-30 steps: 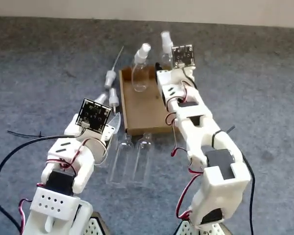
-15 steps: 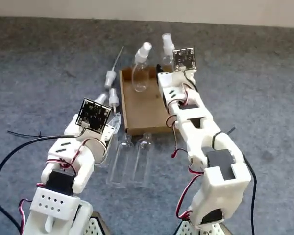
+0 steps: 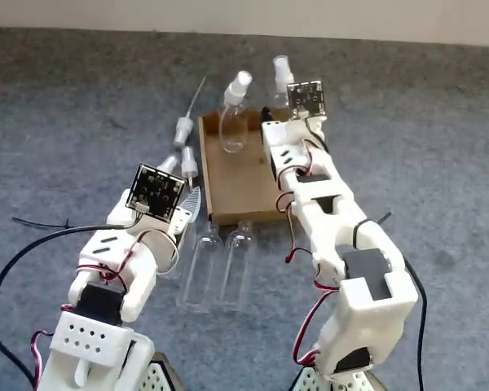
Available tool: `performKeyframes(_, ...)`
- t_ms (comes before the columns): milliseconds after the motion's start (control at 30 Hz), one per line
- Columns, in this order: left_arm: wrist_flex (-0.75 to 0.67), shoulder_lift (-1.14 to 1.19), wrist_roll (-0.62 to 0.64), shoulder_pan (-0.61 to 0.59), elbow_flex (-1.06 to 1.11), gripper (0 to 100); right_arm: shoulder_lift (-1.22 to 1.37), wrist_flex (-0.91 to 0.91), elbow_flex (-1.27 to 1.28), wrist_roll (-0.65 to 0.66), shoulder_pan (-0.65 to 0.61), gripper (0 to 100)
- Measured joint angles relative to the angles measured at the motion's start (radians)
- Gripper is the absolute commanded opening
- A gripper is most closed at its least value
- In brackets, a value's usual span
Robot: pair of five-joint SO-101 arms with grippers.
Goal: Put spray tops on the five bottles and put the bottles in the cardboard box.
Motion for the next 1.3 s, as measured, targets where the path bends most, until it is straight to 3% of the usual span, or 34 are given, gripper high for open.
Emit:
performKeyframes(200,-0.003,0.0,0.0,0.0,0.0,16,0.0,0.0,0.0,0.0,0.0,13.1)
performKeyframes(433,-0.003,0.0,0.0,0.0,0.0,16,-0.002,0.038,0.0,0.0,-0.002,24.7)
performKeyframes(933,-0.003,0.0,0.0,0.0,0.0,16,-0.029,0.069,0.002,0.0,0.0,24.7)
performKeyframes(1300,-0.003,0.0,0.0,0.0,0.0,16,-0.181,0.315,-0.014,0.0,0.0,24.7)
